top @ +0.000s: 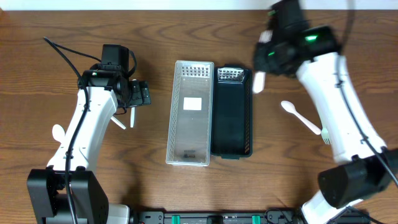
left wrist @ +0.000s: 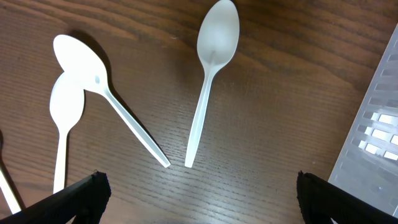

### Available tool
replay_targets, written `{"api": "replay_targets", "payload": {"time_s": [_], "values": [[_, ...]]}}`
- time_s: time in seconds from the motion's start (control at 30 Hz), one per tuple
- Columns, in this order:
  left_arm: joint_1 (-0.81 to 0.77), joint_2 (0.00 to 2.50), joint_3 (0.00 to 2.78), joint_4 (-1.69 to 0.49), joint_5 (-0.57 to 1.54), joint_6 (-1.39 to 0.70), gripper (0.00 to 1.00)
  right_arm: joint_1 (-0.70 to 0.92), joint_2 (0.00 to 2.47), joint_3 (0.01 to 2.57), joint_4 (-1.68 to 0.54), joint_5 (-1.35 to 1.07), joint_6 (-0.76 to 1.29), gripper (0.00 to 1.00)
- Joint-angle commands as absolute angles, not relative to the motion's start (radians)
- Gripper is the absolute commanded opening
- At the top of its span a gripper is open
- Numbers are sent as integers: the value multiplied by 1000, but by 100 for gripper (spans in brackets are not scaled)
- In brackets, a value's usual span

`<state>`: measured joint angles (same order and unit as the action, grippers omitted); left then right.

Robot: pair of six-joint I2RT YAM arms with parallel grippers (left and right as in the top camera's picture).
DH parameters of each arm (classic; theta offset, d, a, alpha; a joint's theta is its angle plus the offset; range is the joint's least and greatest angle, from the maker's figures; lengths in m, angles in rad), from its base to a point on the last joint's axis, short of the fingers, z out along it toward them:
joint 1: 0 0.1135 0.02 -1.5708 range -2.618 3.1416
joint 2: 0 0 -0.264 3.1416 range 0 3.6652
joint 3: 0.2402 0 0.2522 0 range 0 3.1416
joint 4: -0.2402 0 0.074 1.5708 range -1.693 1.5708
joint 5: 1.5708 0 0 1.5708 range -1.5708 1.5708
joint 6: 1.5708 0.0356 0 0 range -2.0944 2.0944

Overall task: Pack container
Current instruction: 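Carry the fork into the black basket and release it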

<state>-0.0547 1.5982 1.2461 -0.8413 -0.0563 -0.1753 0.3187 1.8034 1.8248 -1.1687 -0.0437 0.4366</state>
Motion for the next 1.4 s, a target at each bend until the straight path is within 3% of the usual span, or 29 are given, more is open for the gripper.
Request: {"api": "replay_targets", "payload": {"time_s": [0.0,0.33,0.53,0.6,0.73,0.9,0.97,1.1,1.13,1.27,1.37], "values": [[-51,1602,1266,-849,-65,-165,98,407,1847,1765,-1171,-49,542,1],[-51,1602,1266,-849,-65,-165,98,520,1868,1436,-984,-61,591,4],[-51,1602,1266,-848,-65,-165,98,531,1868,1333,-928,-60,574,27],[-51,1602,1266,-848,-65,-165,98,530,1868,1335,-903,-60,537,46],[-51,1602,1266,-849,-65,-165,98,527,1863,1386,-883,-60,462,58],[-51,1602,1266,-849,-65,-165,98,484,1858,1617,-1005,-54,339,61],[-51,1602,1266,-849,-65,-165,98,439,1857,1752,-1084,-29,264,64],[-51,1602,1266,-854,-65,-165,98,311,1857,1974,-1233,0,-42,94],[-51,1602,1266,-856,-65,-165,98,271,1857,2013,-1280,0,-159,97],[-51,1602,1266,-859,-65,-165,98,107,1859,2040,-1431,-1,-505,99],[-51,1602,1266,-859,-65,-165,98,22,1866,1979,-1436,-27,-603,99]]}}
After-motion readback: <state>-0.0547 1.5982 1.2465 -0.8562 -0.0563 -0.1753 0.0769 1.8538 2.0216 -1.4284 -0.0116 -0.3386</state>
